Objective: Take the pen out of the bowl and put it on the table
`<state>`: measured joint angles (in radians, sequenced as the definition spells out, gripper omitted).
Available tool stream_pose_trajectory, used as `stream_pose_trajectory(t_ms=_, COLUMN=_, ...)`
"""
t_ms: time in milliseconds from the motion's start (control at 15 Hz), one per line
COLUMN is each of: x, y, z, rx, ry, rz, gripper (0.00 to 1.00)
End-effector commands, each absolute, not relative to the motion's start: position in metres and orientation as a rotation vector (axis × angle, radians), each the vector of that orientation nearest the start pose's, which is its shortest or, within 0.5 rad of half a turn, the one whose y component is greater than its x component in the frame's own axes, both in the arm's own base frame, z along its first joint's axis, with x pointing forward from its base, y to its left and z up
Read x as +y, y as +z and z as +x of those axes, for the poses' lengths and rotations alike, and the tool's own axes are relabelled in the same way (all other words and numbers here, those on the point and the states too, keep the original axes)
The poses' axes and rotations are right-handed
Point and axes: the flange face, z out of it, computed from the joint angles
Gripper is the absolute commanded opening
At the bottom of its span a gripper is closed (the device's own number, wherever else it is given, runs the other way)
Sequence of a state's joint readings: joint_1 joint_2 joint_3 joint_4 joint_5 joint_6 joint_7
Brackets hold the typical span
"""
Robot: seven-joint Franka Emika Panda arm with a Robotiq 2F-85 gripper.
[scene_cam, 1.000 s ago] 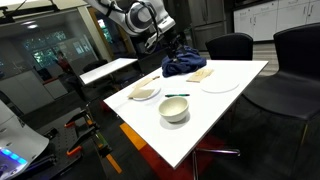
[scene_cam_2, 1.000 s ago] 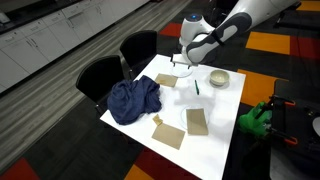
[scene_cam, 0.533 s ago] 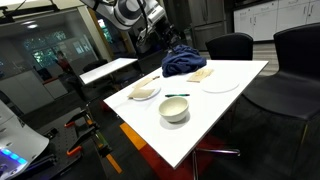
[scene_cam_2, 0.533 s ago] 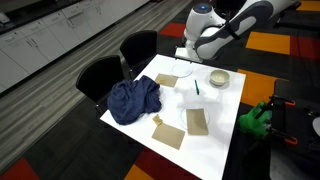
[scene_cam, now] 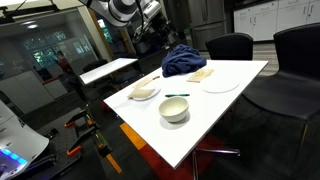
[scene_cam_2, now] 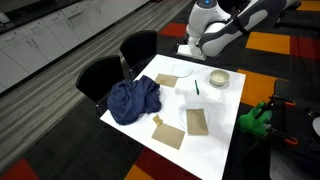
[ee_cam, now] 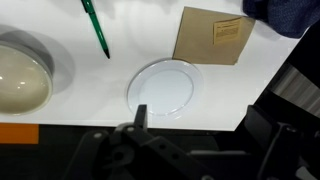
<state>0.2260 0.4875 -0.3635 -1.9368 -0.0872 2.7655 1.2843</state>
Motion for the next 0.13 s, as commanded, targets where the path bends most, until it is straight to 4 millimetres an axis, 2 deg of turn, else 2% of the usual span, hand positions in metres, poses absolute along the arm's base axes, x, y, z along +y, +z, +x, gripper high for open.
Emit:
stream_pose_trajectory(t_ms=0, x=-0.0695, y=0.2849, z=0.6523, rx=1.814, ry=-0.646, rz=-2.449, gripper=1.00)
stream_pose_trajectory(t_ms=67, x=-0.0695, y=0.2847, z=0.6521, rx=1.814, ry=-0.645, rz=-2.450, gripper=1.00)
